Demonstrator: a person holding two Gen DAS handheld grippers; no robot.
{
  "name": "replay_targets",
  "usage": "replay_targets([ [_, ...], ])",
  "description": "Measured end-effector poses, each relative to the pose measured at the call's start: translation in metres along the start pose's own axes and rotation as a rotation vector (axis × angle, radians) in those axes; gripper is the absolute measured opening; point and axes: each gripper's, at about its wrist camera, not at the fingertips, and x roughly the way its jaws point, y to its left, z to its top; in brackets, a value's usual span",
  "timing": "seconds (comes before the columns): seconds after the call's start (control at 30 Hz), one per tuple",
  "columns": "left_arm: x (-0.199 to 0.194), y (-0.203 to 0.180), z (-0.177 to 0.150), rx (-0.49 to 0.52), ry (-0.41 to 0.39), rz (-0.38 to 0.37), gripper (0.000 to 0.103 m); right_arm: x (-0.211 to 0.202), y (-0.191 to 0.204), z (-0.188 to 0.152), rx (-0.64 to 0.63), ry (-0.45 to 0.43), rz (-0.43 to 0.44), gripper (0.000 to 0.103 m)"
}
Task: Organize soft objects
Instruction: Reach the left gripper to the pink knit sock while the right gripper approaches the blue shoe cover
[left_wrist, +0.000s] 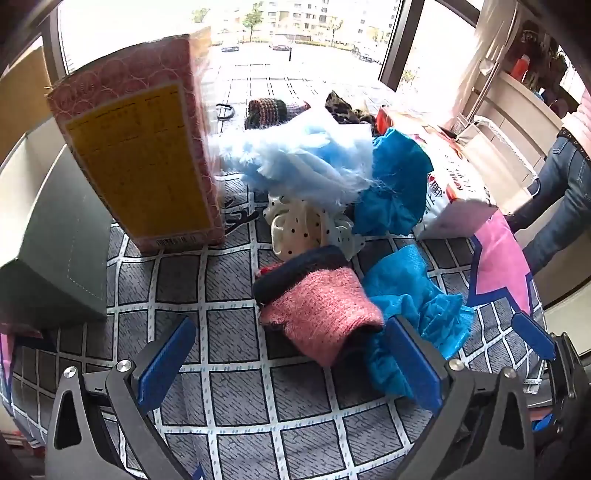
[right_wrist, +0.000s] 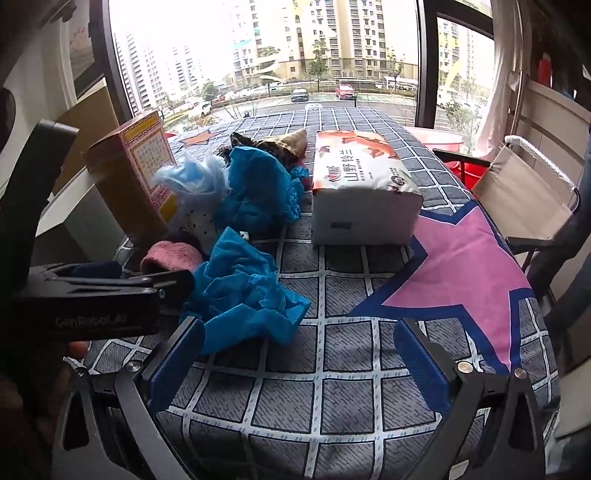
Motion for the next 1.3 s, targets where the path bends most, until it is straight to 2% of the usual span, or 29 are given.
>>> replay_targets([
  [0.17,0.003,0.000,0.001,0.019,0.012,0.018,0.097,0.002,0.008,0.000,-0.042,0.006,-0.001,0.103],
  [0.27,0.025,-0.015,-0.002,0.008,0.011,0.009,0.097,0.000,0.016,0.000,-0.080,-0.002,0.009,0.103],
  [0.33,0.025,-0.011,-0.008,0.009,0.021,0.014,0.097,0.001,0.021,0.000,-0.104,-0.002,0.014,0.103],
  [0.4,0.026,-0.003,0.003,0.020,0.037,0.018,0.096,0.004,0.025,0.000,-0.118,0.006,0.016,0.103],
  [0.53,0.026,0.006,0.004,0.038,0.035,0.027,0.095,0.008,0.030,0.002,-0.137,0.009,0.017,0.103],
  [0.67,0.030,-0.002,0.007,0.038,0.074,0.042,0.094,0.011,0.034,0.004,-0.155,0.011,0.015,0.103],
  [0.83,0.027,0.021,0.007,-0.007,0.081,0.001,0.092,0.009,0.035,0.006,-0.154,-0.008,0.039,0.103],
  [0.97,0.023,0.046,0.002,-0.065,0.064,-0.088,0.090,0.010,0.028,0.008,-0.128,-0.011,0.041,0.103],
  [1.13,0.014,0.074,0.000,-0.124,0.027,-0.137,0.090,0.011,0.031,0.008,-0.143,-0.016,0.048,0.103],
  [1.17,0.015,0.079,0.000,-0.166,0.042,-0.188,0.090,0.011,0.033,0.008,-0.153,-0.019,0.052,0.103],
  [1.23,0.012,0.085,0.003,-0.169,0.034,-0.185,0.090,0.011,0.036,0.008,-0.169,-0.026,0.059,0.103],
  [1.3,0.011,0.083,0.005,-0.162,0.067,-0.181,0.089,0.013,0.039,0.009,-0.180,-0.032,0.073,0.102],
])
